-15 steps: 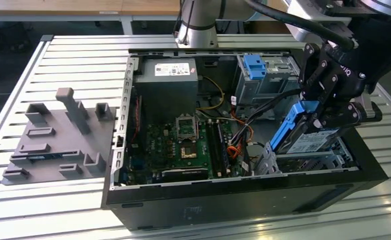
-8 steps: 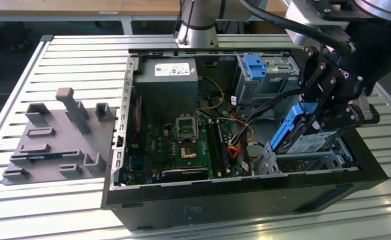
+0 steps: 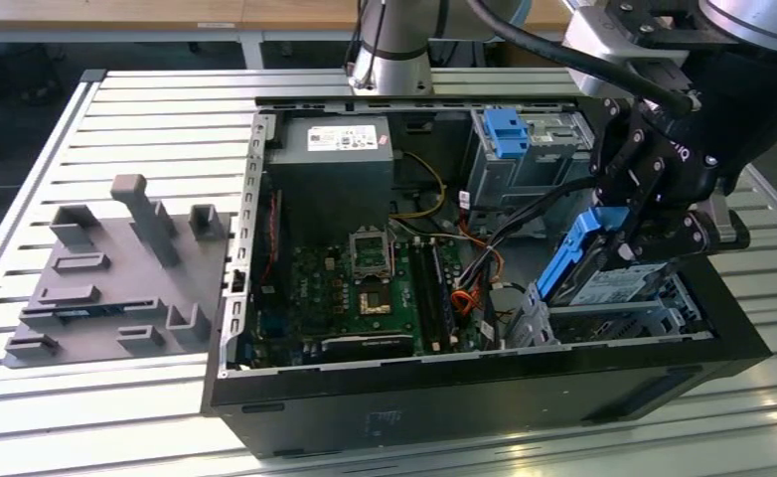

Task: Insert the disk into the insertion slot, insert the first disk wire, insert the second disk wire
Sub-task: 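Insert the disk into the insertion slot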

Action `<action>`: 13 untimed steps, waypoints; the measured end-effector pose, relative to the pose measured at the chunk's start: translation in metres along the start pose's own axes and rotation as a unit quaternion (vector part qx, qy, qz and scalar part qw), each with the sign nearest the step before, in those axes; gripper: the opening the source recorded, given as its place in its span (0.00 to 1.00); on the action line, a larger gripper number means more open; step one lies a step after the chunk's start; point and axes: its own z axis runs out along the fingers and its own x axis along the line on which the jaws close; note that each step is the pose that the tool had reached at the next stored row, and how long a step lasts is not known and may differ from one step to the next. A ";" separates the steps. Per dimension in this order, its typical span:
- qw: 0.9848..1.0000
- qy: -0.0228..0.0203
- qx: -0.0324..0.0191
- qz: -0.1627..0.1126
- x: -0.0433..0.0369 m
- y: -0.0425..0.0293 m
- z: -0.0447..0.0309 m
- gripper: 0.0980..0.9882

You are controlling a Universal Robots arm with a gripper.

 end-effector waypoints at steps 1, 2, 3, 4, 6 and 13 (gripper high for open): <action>1.000 0.000 0.000 0.000 0.0000 0.0000 0.0005 0.30; 1.000 0.000 0.000 0.000 0.0000 0.0000 0.0009 0.30; 1.000 0.000 0.000 0.000 0.0000 0.0000 0.0013 0.30; 1.000 0.000 0.000 0.000 0.0000 0.0000 0.0019 0.30; 1.000 0.000 0.000 0.000 0.0000 0.0000 0.0030 0.30; 1.000 0.000 0.000 0.000 0.0001 0.0000 0.0064 0.30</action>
